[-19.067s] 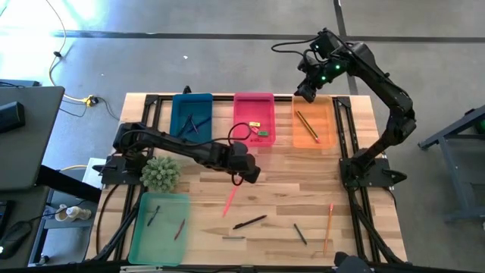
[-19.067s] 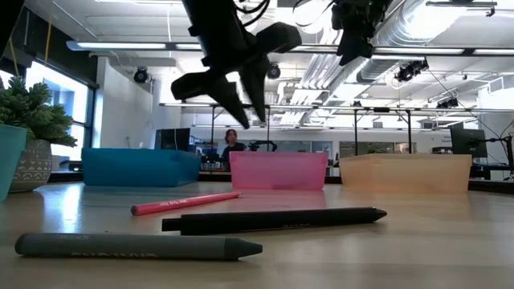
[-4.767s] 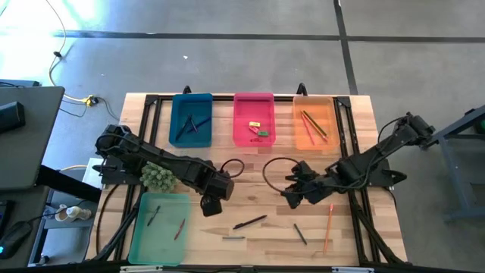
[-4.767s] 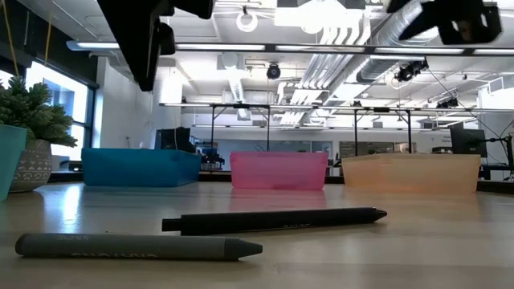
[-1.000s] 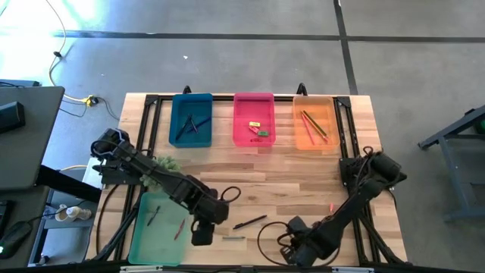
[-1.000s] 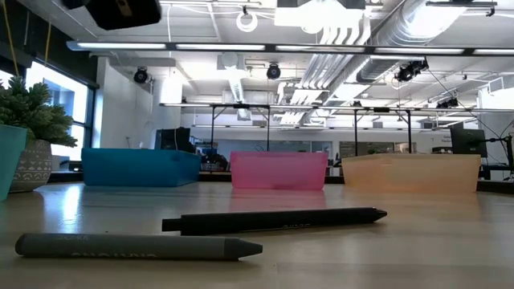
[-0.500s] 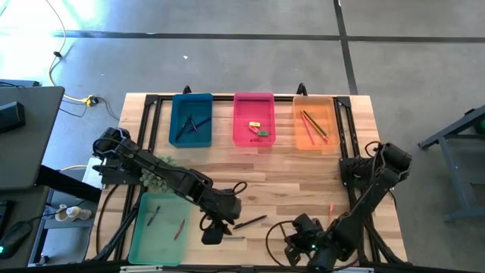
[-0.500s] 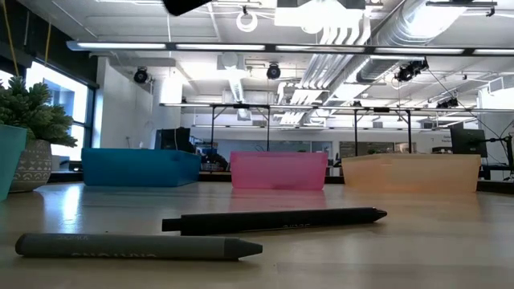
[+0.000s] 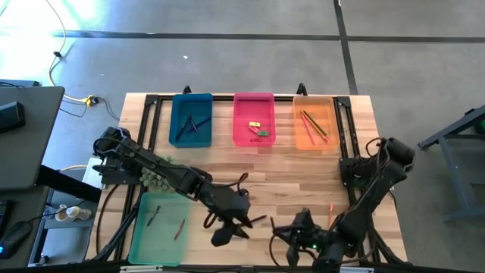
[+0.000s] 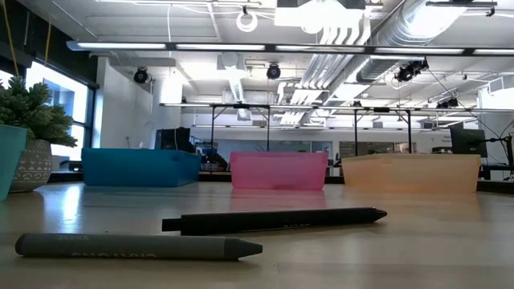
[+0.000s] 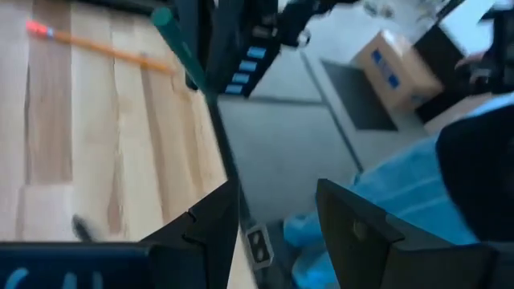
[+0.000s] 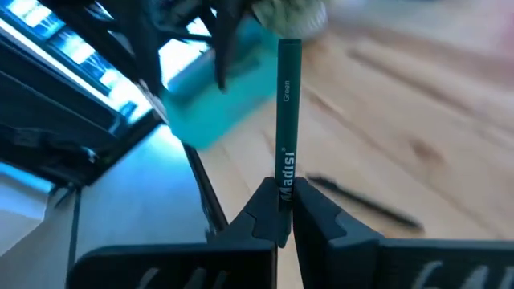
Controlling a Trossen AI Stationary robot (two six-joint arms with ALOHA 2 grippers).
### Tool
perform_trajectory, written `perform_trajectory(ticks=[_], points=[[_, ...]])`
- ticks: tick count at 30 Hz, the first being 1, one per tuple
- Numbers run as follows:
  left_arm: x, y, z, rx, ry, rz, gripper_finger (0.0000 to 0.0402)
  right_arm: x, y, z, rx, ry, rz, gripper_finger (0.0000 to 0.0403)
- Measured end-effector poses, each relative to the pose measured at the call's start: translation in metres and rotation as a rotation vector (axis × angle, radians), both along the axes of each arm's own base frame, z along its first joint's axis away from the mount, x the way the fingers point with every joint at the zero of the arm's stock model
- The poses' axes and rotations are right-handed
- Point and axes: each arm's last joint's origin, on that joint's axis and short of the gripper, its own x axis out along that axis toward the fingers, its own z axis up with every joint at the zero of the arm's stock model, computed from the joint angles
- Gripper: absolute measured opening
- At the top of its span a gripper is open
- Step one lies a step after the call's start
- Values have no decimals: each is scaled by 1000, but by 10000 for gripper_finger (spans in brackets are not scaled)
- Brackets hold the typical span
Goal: Sort crayons/erasers/pens/pencils in bins
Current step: Put the green crayon into the green bin
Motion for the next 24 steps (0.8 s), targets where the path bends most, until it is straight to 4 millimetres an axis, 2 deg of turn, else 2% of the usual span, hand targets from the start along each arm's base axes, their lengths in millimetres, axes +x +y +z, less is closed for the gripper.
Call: perform_trajectory(ticks=[10,17,24], points=[[10,6,16,-43,-178,108,154,5,-2,30,-144,-134,78,1],[13,6,25,-61,-267,142,154,8,-4,33,-144,-138,95,1],[13,6,26,-60,-282,158,154,16,-10,33,-134,-131,88,1]])
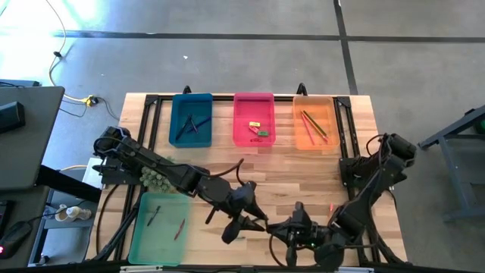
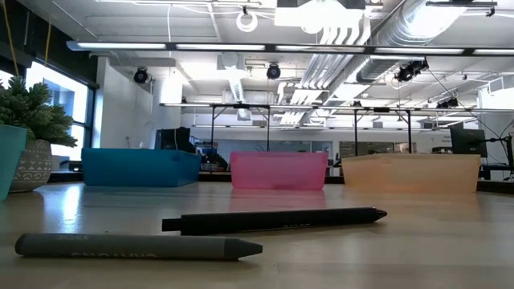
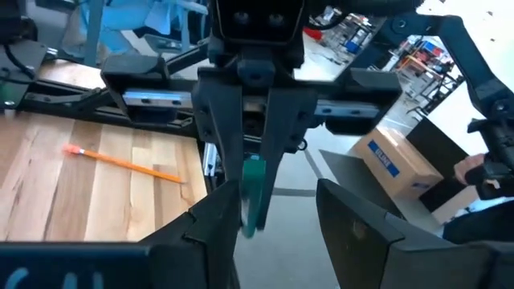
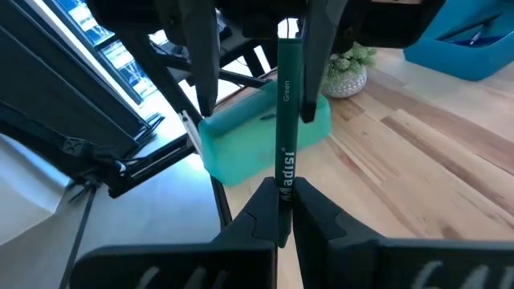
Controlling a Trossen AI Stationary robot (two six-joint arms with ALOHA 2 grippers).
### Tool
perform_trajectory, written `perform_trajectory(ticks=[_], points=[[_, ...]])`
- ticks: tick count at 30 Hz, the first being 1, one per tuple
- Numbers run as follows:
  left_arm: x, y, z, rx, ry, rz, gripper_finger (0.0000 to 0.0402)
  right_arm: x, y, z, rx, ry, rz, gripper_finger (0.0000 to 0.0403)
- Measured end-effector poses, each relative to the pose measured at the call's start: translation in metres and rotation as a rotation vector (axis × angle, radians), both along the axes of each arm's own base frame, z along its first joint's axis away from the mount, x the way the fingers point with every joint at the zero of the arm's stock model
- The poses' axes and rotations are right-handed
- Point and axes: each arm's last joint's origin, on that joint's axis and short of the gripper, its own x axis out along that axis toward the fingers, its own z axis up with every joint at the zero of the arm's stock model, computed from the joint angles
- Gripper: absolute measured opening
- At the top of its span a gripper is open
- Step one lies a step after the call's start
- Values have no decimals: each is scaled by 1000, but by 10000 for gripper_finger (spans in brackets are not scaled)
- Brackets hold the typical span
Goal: Sort crayons/erasers/pens/pencils in bins
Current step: Put the green crayon into the green bin
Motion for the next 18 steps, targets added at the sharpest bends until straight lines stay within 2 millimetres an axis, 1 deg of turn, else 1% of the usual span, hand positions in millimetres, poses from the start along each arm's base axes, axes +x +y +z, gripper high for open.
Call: perform_trajectory(ticks=[3,6,16,18], points=[[0,1,0,-2,-3,21,150,5,-4,0,-1,7,2,1],[0,1,0,-1,-4,36,134,7,-6,0,-9,9,1,1],[0,1,-1,15,10,36,33,8,-6,1,-35,2,5,1],[0,1,-1,22,8,35,17,8,-6,1,-37,2,7,6]])
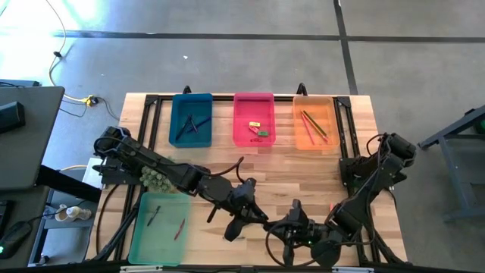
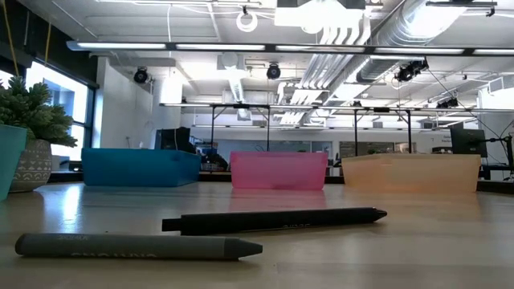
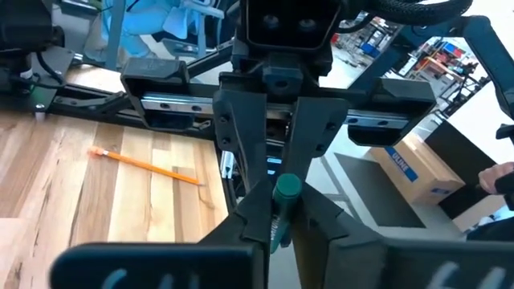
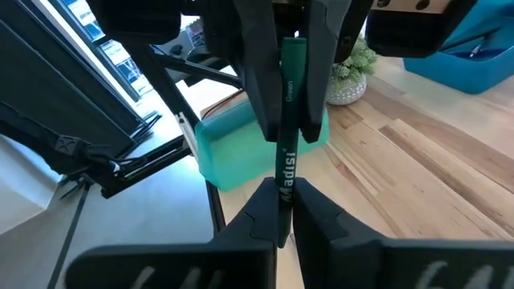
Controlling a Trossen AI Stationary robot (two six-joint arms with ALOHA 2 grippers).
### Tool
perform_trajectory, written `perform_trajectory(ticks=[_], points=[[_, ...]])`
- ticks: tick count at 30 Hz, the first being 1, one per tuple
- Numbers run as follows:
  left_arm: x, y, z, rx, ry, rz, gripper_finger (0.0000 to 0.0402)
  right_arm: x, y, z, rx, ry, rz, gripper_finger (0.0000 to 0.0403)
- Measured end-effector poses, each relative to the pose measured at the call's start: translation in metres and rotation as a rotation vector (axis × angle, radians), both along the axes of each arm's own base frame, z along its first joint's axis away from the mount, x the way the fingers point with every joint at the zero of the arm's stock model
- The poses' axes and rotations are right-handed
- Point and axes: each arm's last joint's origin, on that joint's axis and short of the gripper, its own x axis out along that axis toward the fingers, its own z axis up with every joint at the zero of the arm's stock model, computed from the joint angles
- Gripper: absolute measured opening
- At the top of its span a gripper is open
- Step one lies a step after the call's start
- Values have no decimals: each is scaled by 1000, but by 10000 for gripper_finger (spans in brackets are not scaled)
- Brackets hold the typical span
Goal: Sort crayons/erasers/pens/pencils in bins
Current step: Put the green crayon into the green bin
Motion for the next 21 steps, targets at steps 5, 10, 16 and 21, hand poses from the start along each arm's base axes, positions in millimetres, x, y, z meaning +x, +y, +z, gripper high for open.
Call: perform_trajectory(ticks=[5,10,16,21], points=[[0,0,0,0,2,4,10,1,-1,0,-26,12,13,38],[-1,3,-7,-16,83,19,21,4,-5,-3,-34,57,51,93],[-8,7,-22,-10,272,49,15,0,-14,5,-46,90,83,150],[-27,7,-22,23,403,122,14,-4,-28,14,-39,133,115,162]])
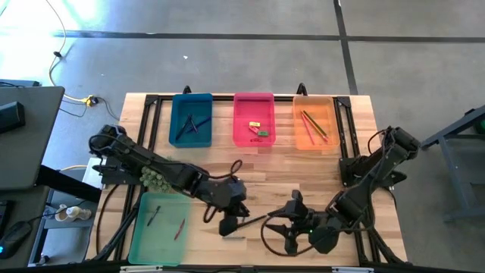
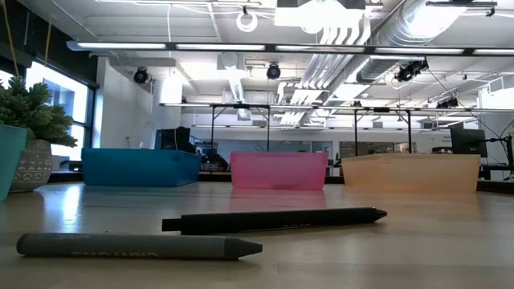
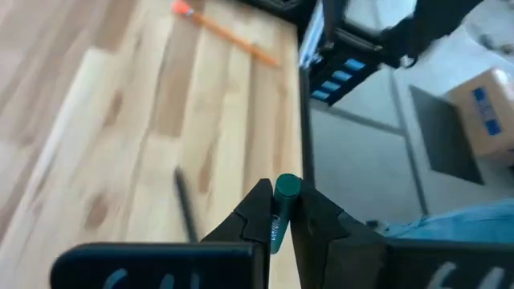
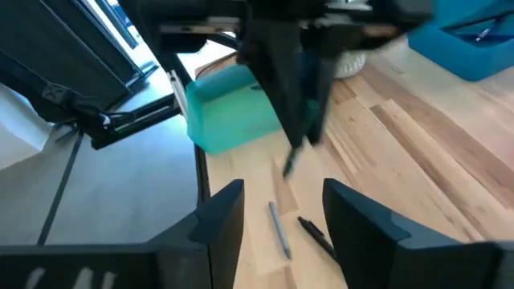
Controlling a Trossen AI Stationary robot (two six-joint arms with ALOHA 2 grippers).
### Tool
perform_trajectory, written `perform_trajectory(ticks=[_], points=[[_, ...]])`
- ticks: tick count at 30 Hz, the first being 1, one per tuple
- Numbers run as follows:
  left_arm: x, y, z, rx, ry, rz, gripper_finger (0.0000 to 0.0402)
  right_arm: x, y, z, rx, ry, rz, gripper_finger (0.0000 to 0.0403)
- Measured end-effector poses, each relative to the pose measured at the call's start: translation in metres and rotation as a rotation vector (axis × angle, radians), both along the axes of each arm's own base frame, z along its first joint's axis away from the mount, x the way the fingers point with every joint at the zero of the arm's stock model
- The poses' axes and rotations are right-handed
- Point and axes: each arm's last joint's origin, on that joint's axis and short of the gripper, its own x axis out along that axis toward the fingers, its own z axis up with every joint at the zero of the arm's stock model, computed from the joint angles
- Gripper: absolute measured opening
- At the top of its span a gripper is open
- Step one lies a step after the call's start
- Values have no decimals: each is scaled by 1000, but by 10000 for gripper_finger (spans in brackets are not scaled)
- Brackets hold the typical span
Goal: Sort crayons/erasers/pens/pencils in bins
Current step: Put the green crayon into the green bin
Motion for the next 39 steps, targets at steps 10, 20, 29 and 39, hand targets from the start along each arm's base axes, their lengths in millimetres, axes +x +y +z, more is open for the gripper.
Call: perform_trajectory(ticks=[10,20,29,39], points=[[-55,-7,21,8,186,156,14,13,-25,-7,5,167,101,162],[-120,-31,10,95,537,343,15,34,-54,-8,-60,216,210,162],[-162,-53,4,116,681,507,15,50,-81,-8,-73,238,254,162],[-184,-72,-51,8,815,590,15,65,-105,-4,-98,192,291,162]])
